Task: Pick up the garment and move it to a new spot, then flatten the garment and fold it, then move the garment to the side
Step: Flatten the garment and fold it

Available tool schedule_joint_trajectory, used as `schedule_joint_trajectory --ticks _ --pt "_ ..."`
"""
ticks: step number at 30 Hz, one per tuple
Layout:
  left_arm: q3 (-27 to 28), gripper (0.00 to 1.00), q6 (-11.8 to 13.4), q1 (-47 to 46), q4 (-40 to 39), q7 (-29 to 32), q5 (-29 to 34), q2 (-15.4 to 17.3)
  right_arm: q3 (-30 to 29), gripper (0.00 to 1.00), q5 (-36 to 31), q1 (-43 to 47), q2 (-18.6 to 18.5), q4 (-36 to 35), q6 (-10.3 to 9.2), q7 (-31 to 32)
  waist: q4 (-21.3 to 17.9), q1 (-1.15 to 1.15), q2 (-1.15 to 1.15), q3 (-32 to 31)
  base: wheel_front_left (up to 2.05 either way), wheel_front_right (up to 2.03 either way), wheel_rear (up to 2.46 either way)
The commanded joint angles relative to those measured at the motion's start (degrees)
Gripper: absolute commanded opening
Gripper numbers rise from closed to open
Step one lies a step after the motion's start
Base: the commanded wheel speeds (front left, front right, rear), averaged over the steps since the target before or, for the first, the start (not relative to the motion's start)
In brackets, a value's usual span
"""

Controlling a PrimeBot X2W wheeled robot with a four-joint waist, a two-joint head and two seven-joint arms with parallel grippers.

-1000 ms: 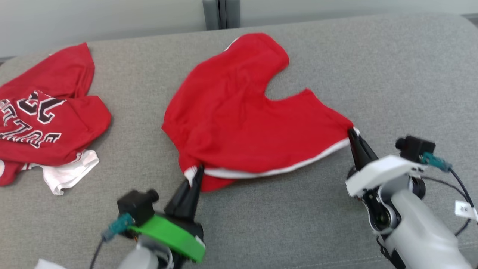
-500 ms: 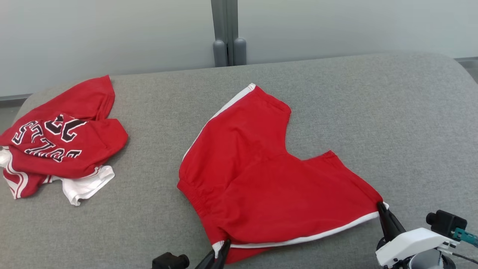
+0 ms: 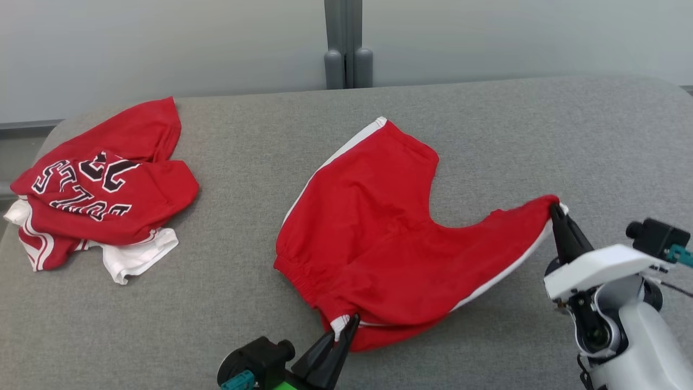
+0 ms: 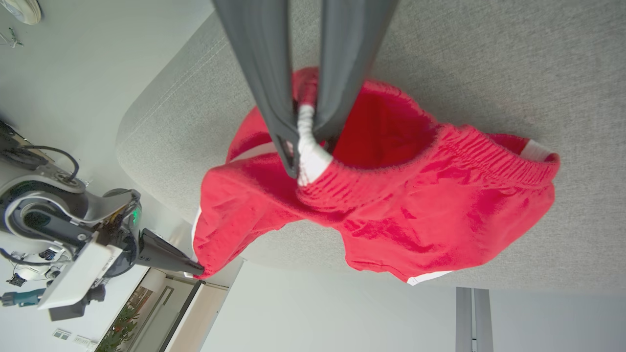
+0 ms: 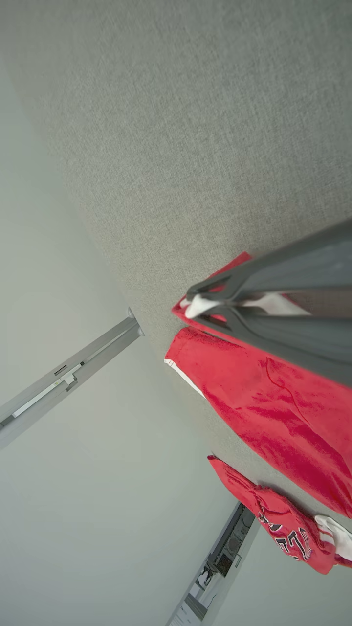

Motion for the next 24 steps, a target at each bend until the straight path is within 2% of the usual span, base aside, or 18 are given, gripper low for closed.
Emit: schedule_joint_trajectory --ticks 1,11,24 --pt "-0.2 0.00 -0.2 -1.6 -0.7 0.0 0.2 0.0 -0.3 0.00 -0.8 -2.7 0.2 0.5 -0.08 0.5 1.3 0.00 0.00 1.4 0.00 0.00 0.00" --pt "1.5 0.00 -0.2 -7.6 -1.8 0.0 -2.5 -1.2 0.0 0.00 -5.1 -22.0 0.6 12.0 -0.08 0.9 6.4 0.00 0.00 7.5 0.00 0.00 0.00" --pt "5.8 0.00 -0.2 -18.9 6.8 0.0 -5.8 -5.7 1.6 0.00 -10.6 -45.0 1.5 35.6 -0.08 -4.1 12.3 0.00 0.00 15.5 0.00 0.00 0.00"
